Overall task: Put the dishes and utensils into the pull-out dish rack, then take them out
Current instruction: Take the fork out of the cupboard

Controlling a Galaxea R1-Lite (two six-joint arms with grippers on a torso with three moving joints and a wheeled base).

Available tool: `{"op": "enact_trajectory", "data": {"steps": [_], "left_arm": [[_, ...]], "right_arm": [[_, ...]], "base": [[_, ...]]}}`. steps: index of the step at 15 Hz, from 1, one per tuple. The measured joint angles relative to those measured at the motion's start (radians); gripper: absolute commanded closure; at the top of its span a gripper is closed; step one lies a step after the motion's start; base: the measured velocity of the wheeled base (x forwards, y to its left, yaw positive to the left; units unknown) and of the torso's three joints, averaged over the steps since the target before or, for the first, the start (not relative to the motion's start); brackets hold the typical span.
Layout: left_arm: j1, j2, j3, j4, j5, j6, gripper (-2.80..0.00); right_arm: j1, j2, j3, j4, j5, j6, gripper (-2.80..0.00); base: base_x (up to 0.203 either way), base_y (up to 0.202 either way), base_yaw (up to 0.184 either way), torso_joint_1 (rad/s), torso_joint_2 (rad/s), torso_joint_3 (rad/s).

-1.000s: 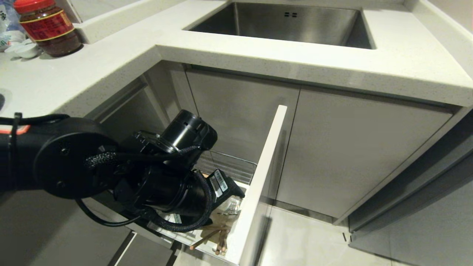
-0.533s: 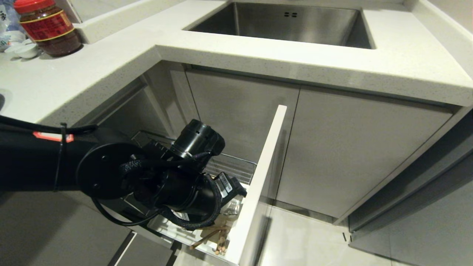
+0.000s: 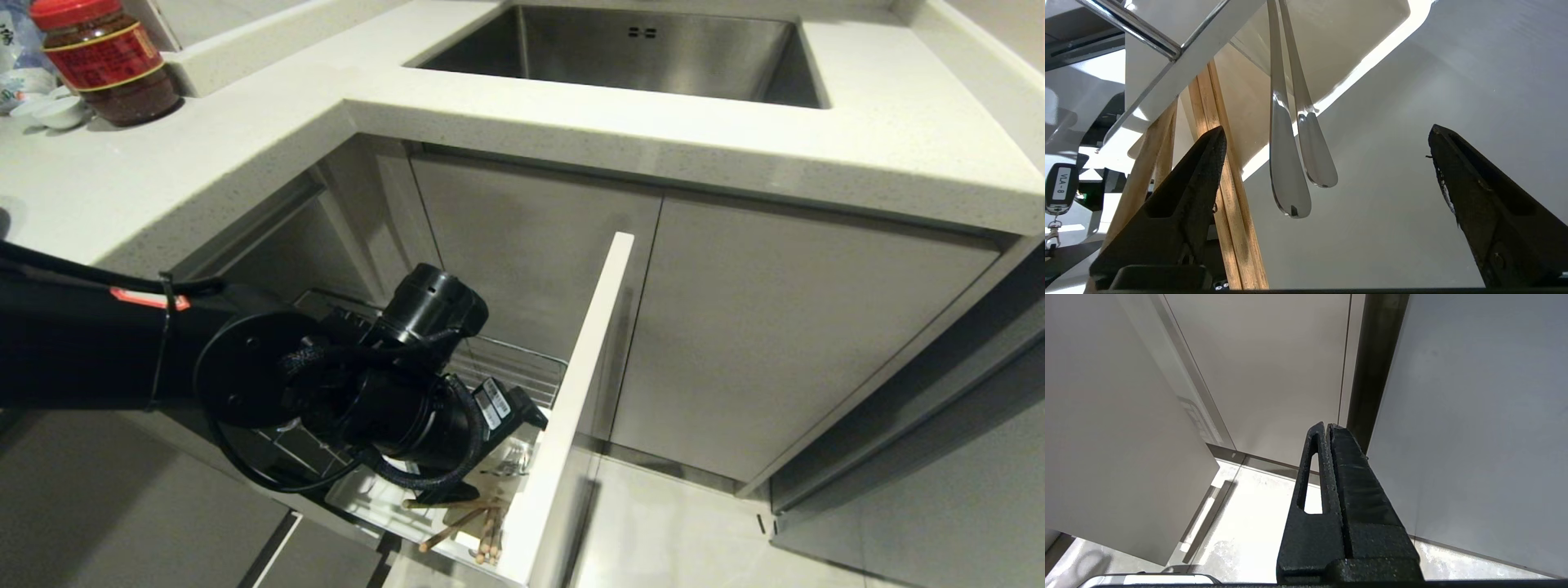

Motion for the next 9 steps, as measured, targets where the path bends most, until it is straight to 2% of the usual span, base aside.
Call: {"op": "enact_trajectory", "data": {"steps": [9], "left_arm": [[0.008, 0.019, 0.000, -0.001, -0.071, 0.001, -2.80]], "right_arm": [[0.000, 0.000, 0.000, 0.000, 0.000, 0.000, 0.00]], "base": [[0.000, 0.000, 0.000, 0.000, 0.00, 0.000]]}}
